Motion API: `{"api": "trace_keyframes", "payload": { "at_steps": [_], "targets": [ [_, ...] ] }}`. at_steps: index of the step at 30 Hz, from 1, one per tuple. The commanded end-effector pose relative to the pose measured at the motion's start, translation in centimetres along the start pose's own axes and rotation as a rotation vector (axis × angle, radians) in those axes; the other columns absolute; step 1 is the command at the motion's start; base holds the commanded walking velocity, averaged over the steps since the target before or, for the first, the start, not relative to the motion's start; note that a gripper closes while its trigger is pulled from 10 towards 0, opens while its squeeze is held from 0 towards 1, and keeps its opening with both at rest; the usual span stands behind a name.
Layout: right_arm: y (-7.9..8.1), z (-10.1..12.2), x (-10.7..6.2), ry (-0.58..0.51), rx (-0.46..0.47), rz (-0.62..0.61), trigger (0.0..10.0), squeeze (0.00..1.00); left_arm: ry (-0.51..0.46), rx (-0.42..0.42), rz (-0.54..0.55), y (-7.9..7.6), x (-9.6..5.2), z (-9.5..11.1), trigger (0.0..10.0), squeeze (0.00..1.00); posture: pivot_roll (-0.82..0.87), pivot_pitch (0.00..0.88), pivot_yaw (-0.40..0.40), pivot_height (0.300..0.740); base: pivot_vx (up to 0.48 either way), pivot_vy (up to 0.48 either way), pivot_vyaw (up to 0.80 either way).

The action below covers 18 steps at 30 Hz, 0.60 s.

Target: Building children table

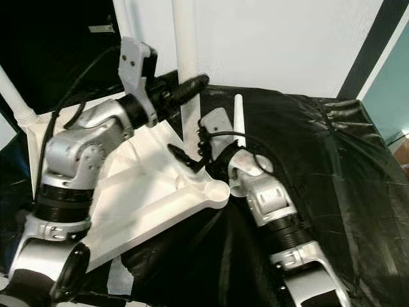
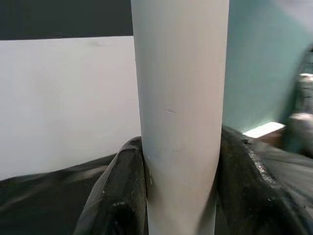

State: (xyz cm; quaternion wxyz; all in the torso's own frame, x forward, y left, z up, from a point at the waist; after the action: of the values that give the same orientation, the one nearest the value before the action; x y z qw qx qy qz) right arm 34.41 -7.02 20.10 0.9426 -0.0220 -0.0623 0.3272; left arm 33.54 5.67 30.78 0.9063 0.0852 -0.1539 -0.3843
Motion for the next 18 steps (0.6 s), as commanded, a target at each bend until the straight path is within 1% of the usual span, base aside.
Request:
{"api": "trace_keyframes", "payload": {
  "at_steps": [1, 3, 4, 6, 11, 15, 18],
  "targets": [
    [-0.6, 0.2, 0.1, -0.014, -0.006, -0.05, 10.0, 0.0, -0.001, 0.016, 0.027, 0.2, 0.2, 0.4, 10.0, 0.0, -0.01, 0.0, -0.007, 0.74, 0.0, 0.0, 0.0],
    [-1.1, 0.1, 0.5, -0.017, 0.015, -0.136, 10.0, 0.0, -0.012, 0.01, 0.033, -0.2, 0.6, 0.7, 10.0, 0.0, -0.01, 0.0, -0.005, 0.74, 0.0, 0.0, 0.0],
    [-1.1, 0.1, 0.5, -0.017, 0.015, -0.136, 10.0, 0.0, -0.012, 0.01, 0.033, -0.2, 0.6, 0.7, 10.0, 0.0, -0.01, 0.0, -0.005, 0.74, 0.0, 0.0, 0.0],
    [-1.8, 0.0, 0.8, -0.033, 0.049, -0.234, 10.0, 0.0, -0.022, -0.011, 0.041, -1.0, 1.3, 1.2, 10.0, 0.0, -0.01, 0.0, -0.001, 0.74, 0.0, 0.0, 0.0],
    [-1.7, 0.0, 1.2, -0.043, 0.048, -0.249, 10.0, 0.0, -0.025, -0.033, 0.05, -1.7, 1.9, 1.5, 10.0, 0.0, -0.02, 0.0, -0.002, 0.74, 0.0, 0.0, 0.0],
    [-1.5, 0.0, 1.9, -0.05, 0.029, -0.245, 10.0, 0.0, -0.045, -0.056, 0.054, -2.5, 2.7, 2.1, 10.0, 0.0, -0.01, 0.0, -0.009, 0.74, 0.0, 0.0, 0.0],
    [-1.5, 0.1, 2.1, -0.055, 0.029, -0.256, 10.0, 0.0, -0.058, -0.066, 0.067, -2.6, 3.0, 2.5, 10.0, 0.0, 0.0, 0.0, -0.013, 0.74, 0.0, 0.0, 0.0]
  ]
}}
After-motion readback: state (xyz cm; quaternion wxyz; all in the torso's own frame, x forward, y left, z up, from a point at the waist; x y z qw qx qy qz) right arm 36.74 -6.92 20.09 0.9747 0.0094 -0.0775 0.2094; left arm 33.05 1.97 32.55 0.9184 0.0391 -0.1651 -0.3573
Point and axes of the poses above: a point about 5 cm out from each wrist's last joint towards the gripper, its own x axis pointing out of the wrist towards the gripper, its own z axis along the axis of the wrist's last joint, y = z × x, the point moved 1 cm from there along x, pointing out of the wrist towards the gripper, and after that the axes turned 10 degrees about x, right-handed, at the moved point
